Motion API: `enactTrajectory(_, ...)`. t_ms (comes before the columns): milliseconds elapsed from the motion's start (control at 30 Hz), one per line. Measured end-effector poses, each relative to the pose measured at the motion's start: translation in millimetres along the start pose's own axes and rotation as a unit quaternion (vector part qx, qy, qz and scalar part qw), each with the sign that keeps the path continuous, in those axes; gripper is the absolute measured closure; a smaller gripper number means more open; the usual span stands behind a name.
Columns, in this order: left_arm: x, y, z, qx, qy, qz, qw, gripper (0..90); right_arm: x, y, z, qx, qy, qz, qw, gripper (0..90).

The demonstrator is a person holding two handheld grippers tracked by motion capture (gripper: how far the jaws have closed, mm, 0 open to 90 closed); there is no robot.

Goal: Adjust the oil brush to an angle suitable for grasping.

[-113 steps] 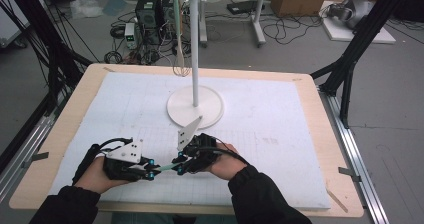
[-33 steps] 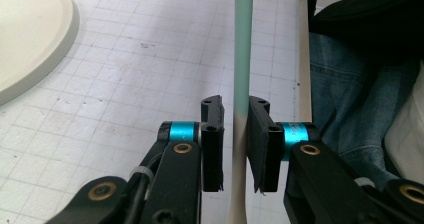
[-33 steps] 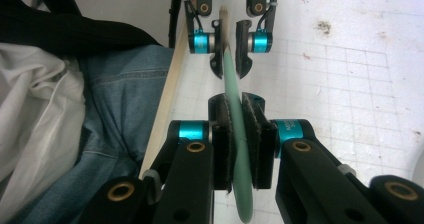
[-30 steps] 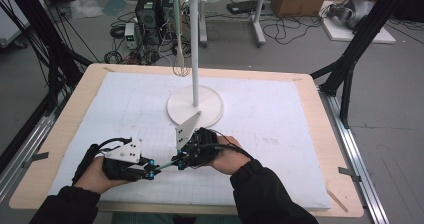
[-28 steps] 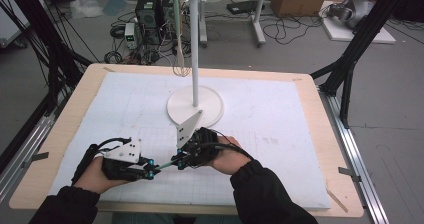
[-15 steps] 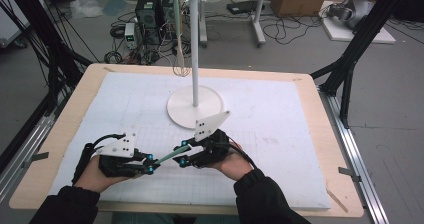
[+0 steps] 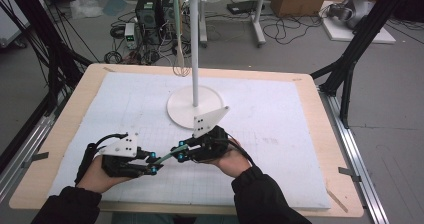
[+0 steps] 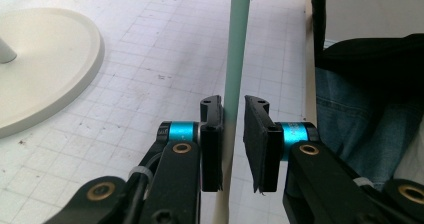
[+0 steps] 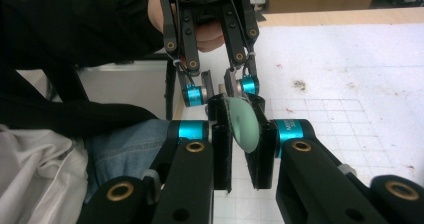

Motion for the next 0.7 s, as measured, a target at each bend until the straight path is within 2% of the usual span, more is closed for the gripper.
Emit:
enactTrajectory(67,0.2,-0.4,0.9,0.001,0.001,0.001,1.0,82.5,1.8,0.9,-3.1,0.01,-0.005,0.0,0.9999,83.1)
enactTrajectory(133,-0.7,-0.9,1.2,0.001,0.004,0.002,1.0,83.2,2.7,2.6,-5.1,0.009,-0.008,0.002,0.9999,83.0)
enactTrajectory(167,-0.5,-1.6,1.0,0.003,0.009,0.001,1.0,83.8,2.9,2.7,-5.4,0.006,-0.004,0.001,1.0,82.6)
enactTrajectory(233,-0.2,-2.5,-0.3,-0.01,0.002,0.0,0.9999,84.3,1.6,2.5,-5.6,-0.005,-0.001,0.009,0.9999,79.6)
enactTrajectory(300,0.5,-3.3,-0.4,-0.013,0.0,-0.001,0.9999,84.4,0.1,0.1,-6.4,-0.02,0.001,0.017,0.9997,76.1)
enactTrajectory(367,1.5,-3.9,-0.1,-0.018,-0.003,-0.003,0.9998,84.4,-1.3,-1.7,-6.9,-0.028,0.006,0.021,0.9994,72.3)
enactTrajectory(467,1.7,-4.4,-1.5,-0.029,-0.008,-0.004,0.9995,84.5,-1.9,-0.7,-6.5,-0.034,0.012,0.024,0.9991,71.3)
enactTrajectory(600,0.9,-4.5,-2.2,-0.03,-0.005,-0.002,0.9995,84.5,-3.0,2.0,-8.0,-0.043,0.019,0.026,0.9986,71.9)
enactTrajectory(700,0.7,-4.5,-1.7,-0.034,-0.006,-0.001,0.9994,84.4,-1.8,2.4,-9.1,-0.046,0.019,0.011,0.9987,80.3)
Point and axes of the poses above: each handheld gripper's, and its own axes: y roughly forward along the jaws, z roughly out of its underside, x roughly to its left, the point moved 5 cm from there along y, roughly forward along the jaws, and after that the axes turned 5 degrees about z, right-handed, at the moved point
